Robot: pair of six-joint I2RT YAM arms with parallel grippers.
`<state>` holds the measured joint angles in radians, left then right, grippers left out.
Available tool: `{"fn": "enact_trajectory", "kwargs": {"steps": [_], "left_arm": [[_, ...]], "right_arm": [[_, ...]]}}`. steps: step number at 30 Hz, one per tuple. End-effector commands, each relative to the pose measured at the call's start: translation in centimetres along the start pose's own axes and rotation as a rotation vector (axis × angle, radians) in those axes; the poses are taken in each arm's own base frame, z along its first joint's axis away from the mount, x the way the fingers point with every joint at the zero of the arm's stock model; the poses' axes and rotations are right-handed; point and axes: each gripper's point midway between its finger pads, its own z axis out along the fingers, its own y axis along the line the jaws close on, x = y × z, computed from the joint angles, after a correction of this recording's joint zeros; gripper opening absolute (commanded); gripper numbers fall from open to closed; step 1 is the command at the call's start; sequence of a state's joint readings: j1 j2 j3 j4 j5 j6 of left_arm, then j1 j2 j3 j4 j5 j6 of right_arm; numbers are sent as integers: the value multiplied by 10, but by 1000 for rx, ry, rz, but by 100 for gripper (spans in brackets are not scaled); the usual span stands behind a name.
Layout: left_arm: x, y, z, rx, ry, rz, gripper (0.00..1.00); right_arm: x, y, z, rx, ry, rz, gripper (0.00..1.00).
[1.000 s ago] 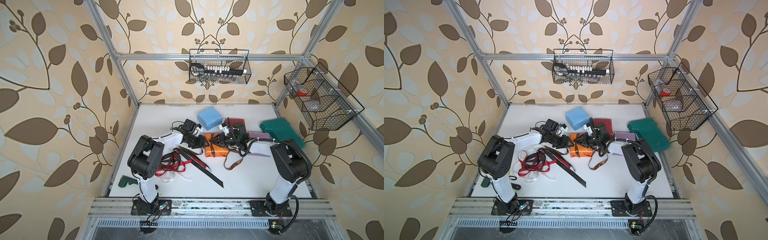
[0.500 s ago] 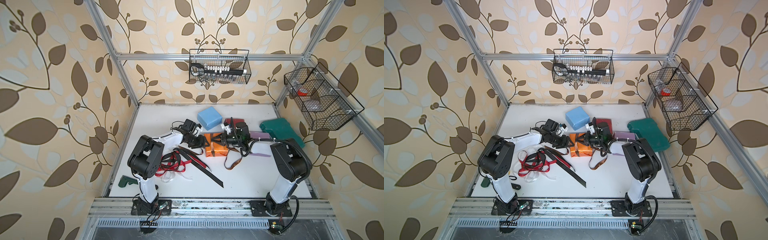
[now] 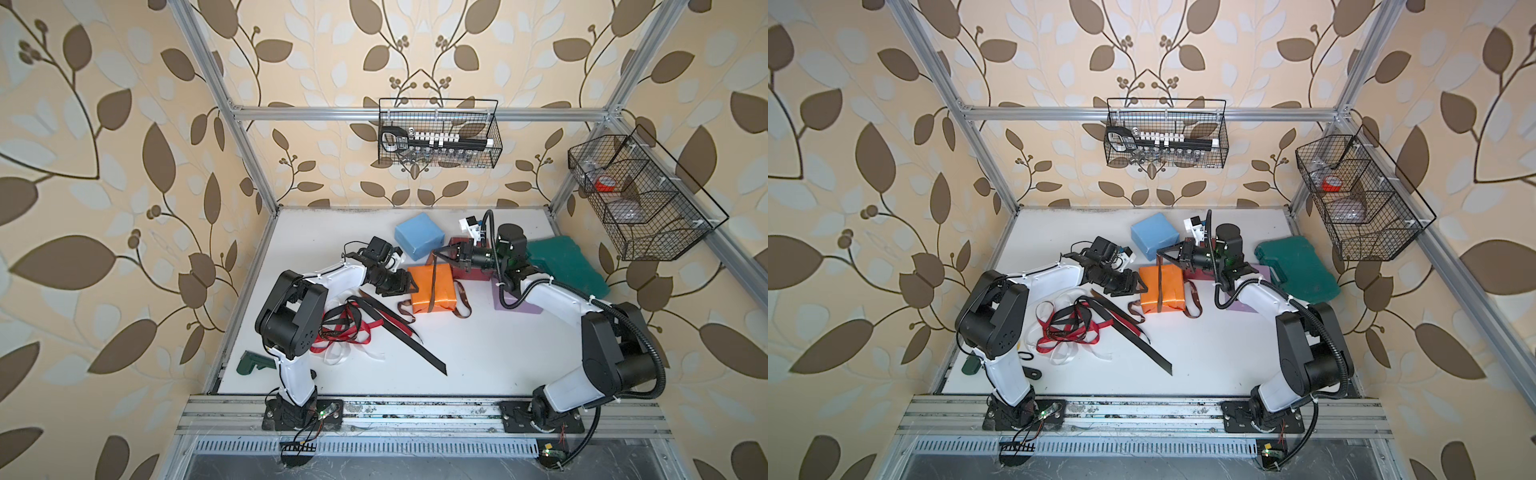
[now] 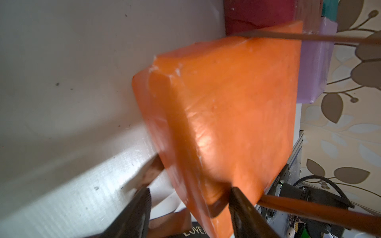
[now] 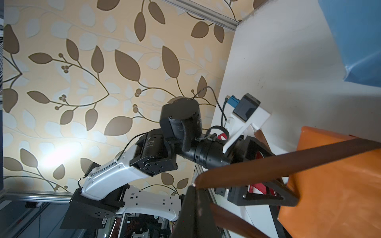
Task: Untie the ribbon bows on the gift boxes
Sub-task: Pull the ribbon from the gift box.
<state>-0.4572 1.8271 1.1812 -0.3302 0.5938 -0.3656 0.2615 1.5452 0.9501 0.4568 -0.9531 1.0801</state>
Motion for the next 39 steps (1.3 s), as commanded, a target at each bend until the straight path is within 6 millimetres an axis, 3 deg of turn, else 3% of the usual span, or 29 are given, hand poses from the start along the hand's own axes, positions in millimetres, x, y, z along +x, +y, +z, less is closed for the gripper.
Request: {"fn": "enact_trajectory", "kwargs": {"steps": [1,26,34,39], "left_arm": [[-5,-9,-15,-12,-23,33,62],[-8,-22,-9,10,0,38,62],[-5,-13,0,-8,22,22,62],[-2,-7,5,-19,35,14,62]], "right_arm": [[-12,40,-10,-55,-10,-103,0],[-51,127,-29,-115,-37,-280,0],[-67,170,-44,-142,-74,-360,0],[-79,208,-58,-167,-115,-431,0]]}}
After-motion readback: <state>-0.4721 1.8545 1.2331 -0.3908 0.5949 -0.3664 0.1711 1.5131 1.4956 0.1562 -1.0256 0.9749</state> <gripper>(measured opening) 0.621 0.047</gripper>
